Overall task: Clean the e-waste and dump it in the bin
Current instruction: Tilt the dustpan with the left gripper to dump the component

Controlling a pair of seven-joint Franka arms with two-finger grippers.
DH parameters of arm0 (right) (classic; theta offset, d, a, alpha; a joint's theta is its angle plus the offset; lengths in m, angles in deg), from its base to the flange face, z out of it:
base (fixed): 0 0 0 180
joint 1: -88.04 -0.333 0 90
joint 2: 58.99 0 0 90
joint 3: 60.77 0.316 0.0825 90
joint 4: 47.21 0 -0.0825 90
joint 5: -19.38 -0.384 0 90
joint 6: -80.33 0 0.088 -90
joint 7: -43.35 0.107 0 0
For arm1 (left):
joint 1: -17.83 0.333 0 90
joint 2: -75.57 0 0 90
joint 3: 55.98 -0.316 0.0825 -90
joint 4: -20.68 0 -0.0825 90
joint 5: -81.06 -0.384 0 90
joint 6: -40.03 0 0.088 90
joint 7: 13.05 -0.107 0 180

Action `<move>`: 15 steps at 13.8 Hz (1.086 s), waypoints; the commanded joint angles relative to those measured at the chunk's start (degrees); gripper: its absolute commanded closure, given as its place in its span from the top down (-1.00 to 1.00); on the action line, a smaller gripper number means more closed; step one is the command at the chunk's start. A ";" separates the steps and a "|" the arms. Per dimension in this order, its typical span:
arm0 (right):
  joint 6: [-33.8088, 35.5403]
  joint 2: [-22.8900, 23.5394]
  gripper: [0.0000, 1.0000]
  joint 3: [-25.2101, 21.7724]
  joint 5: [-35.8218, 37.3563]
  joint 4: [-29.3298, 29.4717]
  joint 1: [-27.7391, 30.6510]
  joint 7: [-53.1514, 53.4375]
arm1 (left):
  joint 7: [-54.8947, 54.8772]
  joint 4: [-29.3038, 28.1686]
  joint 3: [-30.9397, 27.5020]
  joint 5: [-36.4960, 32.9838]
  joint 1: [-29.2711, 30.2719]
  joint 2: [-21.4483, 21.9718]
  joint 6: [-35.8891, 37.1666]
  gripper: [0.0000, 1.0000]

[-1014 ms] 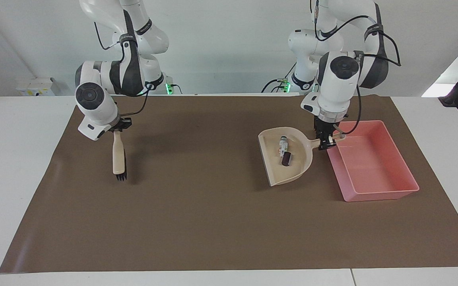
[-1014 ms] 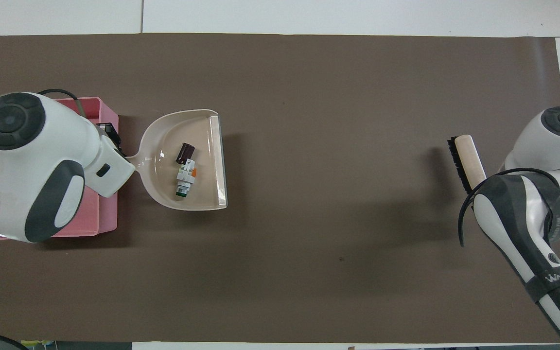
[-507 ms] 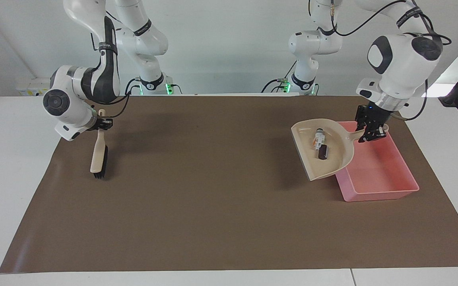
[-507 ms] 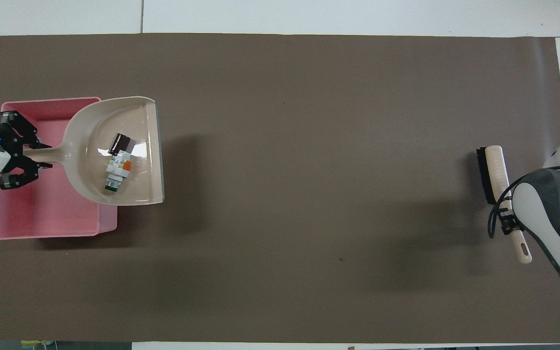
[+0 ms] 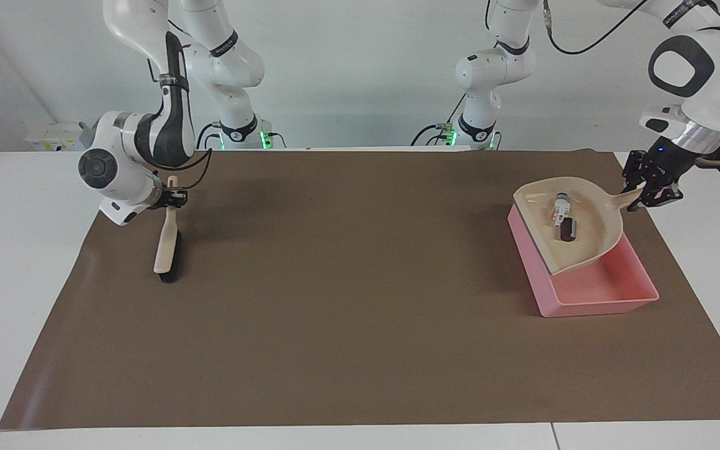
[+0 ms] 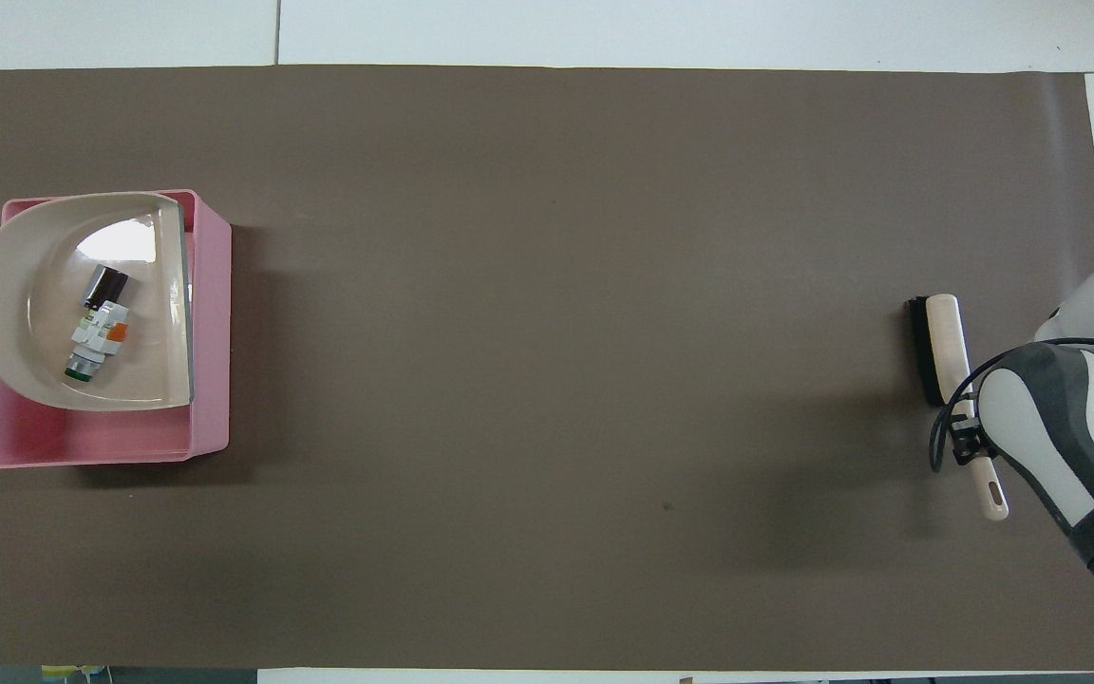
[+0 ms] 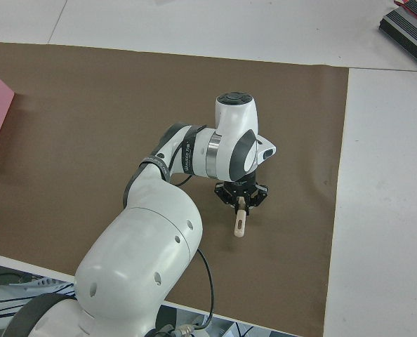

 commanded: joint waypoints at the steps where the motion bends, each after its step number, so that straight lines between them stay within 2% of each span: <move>1: -1.89 -1.54 -1.00 0.24 -1.57 -1.95 0.53 0.77 | -1.96 5.89 0.23 -1.92 2.35 -2.83 4.27 -1.00; 2: -1.98 -1.54 -0.89 0.24 -1.58 -2.30 0.61 0.77 | -2.74 6.61 0.32 -5.34 2.27 -3.10 4.54 -1.00; 3: -1.98 -1.54 0.45 0.24 -1.58 -2.31 0.53 0.68 | -3.10 6.71 0.32 -7.37 2.19 -3.19 4.37 -1.00; 4: -1.81 -1.54 0.99 0.33 -1.58 -2.22 0.52 0.42 | -3.45 6.62 0.32 -8.61 2.01 -3.19 4.28 -1.00; 8: 0.30 -1.63 1.00 0.51 -1.58 0.49 -0.44 0.51 | -4.25 8.45 0.50 -11.53 1.57 -3.63 6.11 -1.00; 10: 1.18 -3.38 1.00 0.77 -1.58 2.60 -0.62 0.68 | -4.25 10.56 0.76 -11.61 1.39 -4.42 7.96 -1.00; 15: 0.57 -5.85 1.00 0.77 -1.49 12.96 -4.22 0.95 | -4.16 11.28 1.55 -8.90 1.31 -3.02 10.07 -1.00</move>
